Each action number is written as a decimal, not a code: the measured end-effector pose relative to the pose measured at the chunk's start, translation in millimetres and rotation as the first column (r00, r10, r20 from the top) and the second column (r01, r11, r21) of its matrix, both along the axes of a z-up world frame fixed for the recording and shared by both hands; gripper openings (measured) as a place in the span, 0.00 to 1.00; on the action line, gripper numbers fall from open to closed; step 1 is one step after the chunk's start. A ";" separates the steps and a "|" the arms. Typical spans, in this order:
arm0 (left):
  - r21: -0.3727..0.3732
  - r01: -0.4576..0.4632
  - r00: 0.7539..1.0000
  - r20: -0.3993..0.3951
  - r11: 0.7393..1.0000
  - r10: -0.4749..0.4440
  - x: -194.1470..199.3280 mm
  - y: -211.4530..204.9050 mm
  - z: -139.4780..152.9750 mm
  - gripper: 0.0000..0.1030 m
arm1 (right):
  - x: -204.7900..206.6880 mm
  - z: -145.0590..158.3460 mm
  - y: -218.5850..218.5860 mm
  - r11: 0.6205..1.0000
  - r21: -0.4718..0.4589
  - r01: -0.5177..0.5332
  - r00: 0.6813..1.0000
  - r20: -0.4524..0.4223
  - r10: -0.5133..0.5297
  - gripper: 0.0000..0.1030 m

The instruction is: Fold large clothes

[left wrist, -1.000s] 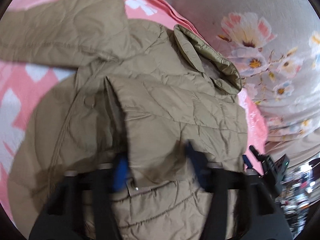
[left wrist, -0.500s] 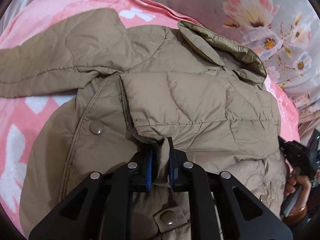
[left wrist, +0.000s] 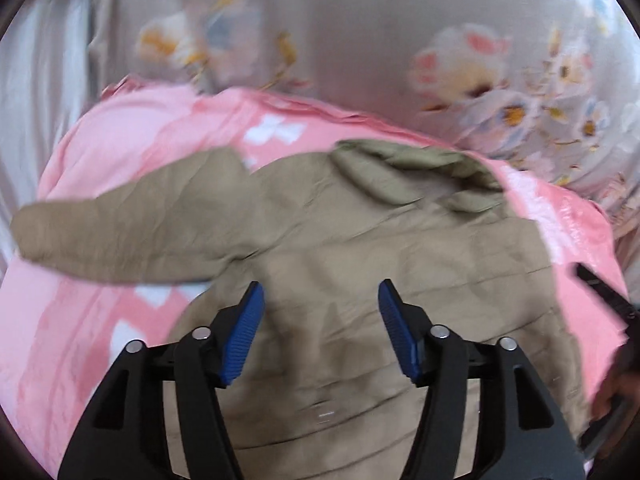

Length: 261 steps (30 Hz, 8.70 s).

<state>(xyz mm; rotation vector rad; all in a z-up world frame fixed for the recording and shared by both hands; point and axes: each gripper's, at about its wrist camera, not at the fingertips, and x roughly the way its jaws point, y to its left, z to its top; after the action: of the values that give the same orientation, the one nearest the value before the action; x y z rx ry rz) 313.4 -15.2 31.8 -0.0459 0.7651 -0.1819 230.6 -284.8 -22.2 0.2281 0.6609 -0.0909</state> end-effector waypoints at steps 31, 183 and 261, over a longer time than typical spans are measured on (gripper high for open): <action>0.216 -0.021 0.999 -0.026 0.976 0.027 24.3 -79.3 -106.1 0.64 | 54.4 -98.5 46.6 0.996 0.000 -0.084 0.983 -0.163 0.083 0.13; 0.165 -0.006 1.000 -0.028 0.986 0.011 48.1 -45.1 -100.2 0.39 | 20.8 -102.1 16.2 1.000 -0.029 0.010 0.982 -0.187 -0.015 0.00; -0.216 0.074 0.969 -0.216 0.974 -0.122 175.1 -54.6 -101.0 0.03 | 166.9 -93.7 -12.9 0.981 0.193 -0.007 0.987 -0.154 0.038 0.01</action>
<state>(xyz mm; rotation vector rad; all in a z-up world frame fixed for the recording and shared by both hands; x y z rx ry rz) 488.5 -69.7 -69.2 -0.2293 0.9764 -0.3553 397.5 -297.7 -115.9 0.4027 0.8301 -0.0231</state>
